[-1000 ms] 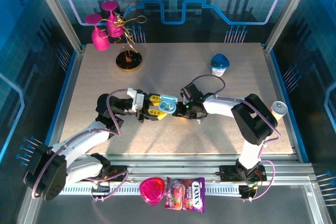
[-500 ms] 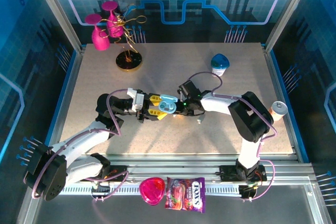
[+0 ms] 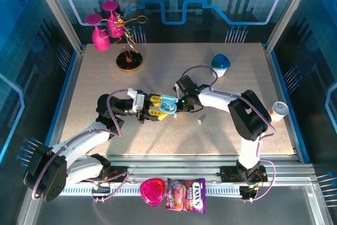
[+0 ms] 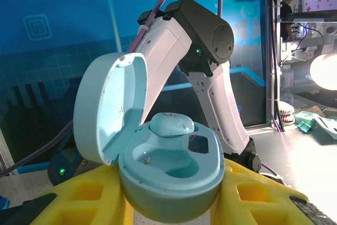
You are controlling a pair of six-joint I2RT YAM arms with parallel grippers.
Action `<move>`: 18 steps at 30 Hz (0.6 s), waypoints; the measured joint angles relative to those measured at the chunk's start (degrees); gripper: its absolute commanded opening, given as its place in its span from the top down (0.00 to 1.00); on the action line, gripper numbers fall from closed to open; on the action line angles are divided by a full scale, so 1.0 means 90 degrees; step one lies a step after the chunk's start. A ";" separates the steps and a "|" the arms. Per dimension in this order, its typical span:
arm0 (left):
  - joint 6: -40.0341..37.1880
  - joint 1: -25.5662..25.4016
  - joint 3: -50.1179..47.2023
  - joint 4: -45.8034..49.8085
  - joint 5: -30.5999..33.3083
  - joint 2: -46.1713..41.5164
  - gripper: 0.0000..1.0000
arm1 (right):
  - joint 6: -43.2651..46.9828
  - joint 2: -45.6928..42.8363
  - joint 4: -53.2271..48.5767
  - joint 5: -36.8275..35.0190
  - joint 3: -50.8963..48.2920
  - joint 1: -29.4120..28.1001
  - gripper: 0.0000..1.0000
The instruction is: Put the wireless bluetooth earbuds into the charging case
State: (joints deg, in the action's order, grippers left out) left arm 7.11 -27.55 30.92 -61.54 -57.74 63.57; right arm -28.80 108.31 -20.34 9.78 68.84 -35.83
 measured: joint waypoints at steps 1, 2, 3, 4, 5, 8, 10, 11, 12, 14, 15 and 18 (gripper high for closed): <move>0.0000 0.0000 0.0000 0.0000 0.0000 0.0000 0.68 | 0.0177 0.0100 -0.0163 -0.0068 0.0151 -0.0012 0.60; 0.0000 0.0000 0.0000 0.0000 0.0000 0.0000 0.68 | 0.0294 0.0185 -0.0301 -0.0109 0.0270 -0.0024 0.61; 0.0000 0.0000 0.0000 0.0000 0.0000 0.0000 0.68 | 0.0432 0.0279 -0.0449 -0.0192 0.0401 -0.0046 0.61; 0.0000 0.0000 0.0000 0.0000 0.0000 0.0000 0.68 | 0.0583 0.0372 -0.0624 -0.0279 0.0532 -0.0070 0.62; 0.0000 0.0000 0.0000 0.0000 0.0000 0.0000 0.68 | 0.0685 0.0435 -0.0750 -0.0372 0.0622 -0.0102 0.62; -0.0002 0.0000 0.0000 0.0002 0.0000 0.0000 0.68 | 0.0957 0.0602 -0.1115 -0.0573 0.0869 -0.0231 0.64; -0.0002 0.0000 0.0000 0.0002 0.0000 0.0000 0.68 | 0.1093 0.0670 -0.1309 -0.0670 0.0984 -0.0321 0.65; 0.0000 0.0000 0.0000 0.0002 0.0000 0.0000 0.68 | 0.1139 0.0687 -0.1375 -0.0702 0.1022 -0.0355 0.66; -0.0002 0.0000 0.0000 0.0002 0.0000 0.0000 0.68 | 0.1183 0.0709 -0.1438 -0.0714 0.1059 -0.0386 0.67; -0.0002 0.0000 0.0000 0.0002 0.0002 0.0000 0.68 | 0.1234 0.0733 -0.1530 -0.0729 0.1115 -0.0420 0.69; 0.0000 0.0000 0.0000 0.0000 0.0000 0.0000 0.68 | 0.1256 0.0746 -0.1574 -0.0738 0.1139 -0.0432 0.70; -0.0002 0.0000 0.0000 0.0002 0.0000 0.0000 0.68 | 0.1311 0.0780 -0.1656 -0.0760 0.1175 -0.0447 0.72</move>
State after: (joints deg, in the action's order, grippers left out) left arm 7.09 -27.55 30.92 -61.52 -57.74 63.57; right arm -16.99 115.33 -35.24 2.94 79.42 -39.86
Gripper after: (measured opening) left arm 0.347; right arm 0.294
